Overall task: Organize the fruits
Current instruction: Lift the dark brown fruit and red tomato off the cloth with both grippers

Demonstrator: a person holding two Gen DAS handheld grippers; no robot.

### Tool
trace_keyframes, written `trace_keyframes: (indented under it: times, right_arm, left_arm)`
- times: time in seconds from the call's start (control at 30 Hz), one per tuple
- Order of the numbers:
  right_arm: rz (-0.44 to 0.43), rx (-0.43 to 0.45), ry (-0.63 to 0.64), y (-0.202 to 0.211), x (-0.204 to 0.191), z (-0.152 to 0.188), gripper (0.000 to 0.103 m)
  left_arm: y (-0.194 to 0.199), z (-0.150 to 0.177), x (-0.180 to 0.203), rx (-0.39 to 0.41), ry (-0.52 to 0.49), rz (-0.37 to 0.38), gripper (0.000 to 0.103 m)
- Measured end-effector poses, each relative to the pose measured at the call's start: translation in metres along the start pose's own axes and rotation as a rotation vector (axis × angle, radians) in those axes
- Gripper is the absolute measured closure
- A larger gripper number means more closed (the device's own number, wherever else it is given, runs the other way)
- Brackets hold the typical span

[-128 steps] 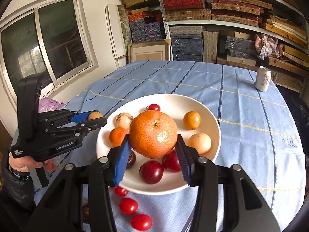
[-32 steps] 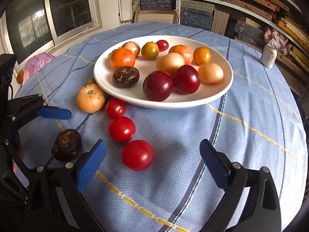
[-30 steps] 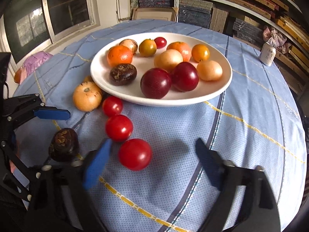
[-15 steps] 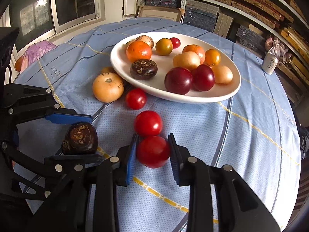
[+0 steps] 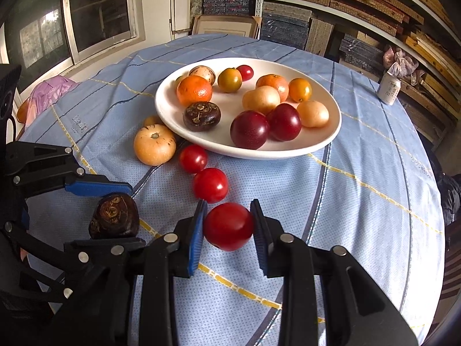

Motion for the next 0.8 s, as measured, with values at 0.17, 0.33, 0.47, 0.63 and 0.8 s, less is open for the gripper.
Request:
trace_keyframes:
  times: [0.17, 0.33, 0.47, 0.63, 0.8]
  right_arm:
    - [-0.008, 0.013, -0.004, 0.008, -0.002, -0.002, 0.073]
    - [0.001, 0.029, -0.006, 0.017, -0.002, -0.006, 0.073]
    - [0.022, 0.048, -0.003, 0.026, -0.001, -0.009, 0.073]
    - [0.046, 0.089, -0.017, 0.037, 0.004, -0.014, 0.073]
    - [0.06, 0.144, -0.032, 0.051, 0.01, -0.024, 0.073]
  left_arm:
    - [0.004, -0.003, -0.005, 0.001, 0.012, -0.005, 0.058]
    - [0.01, -0.009, -0.01, 0.018, 0.015, -0.016, 0.058]
    - [0.014, -0.015, -0.016, 0.037, 0.032, -0.035, 0.058]
    - [0.019, -0.024, -0.023, 0.062, 0.041, -0.041, 0.058]
    - [0.02, -0.042, -0.029, 0.09, 0.043, -0.052, 0.06]
Point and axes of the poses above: each gripper's, at about its wrist camera, not at the fingertips, and y roughly against the way its jaws point, x to its right, z to its underside, the point moved 5 cm from there along -y, roughly the way its jaws point, and after that the axes turned 10 degrees about -z, right-handed, at the moved point
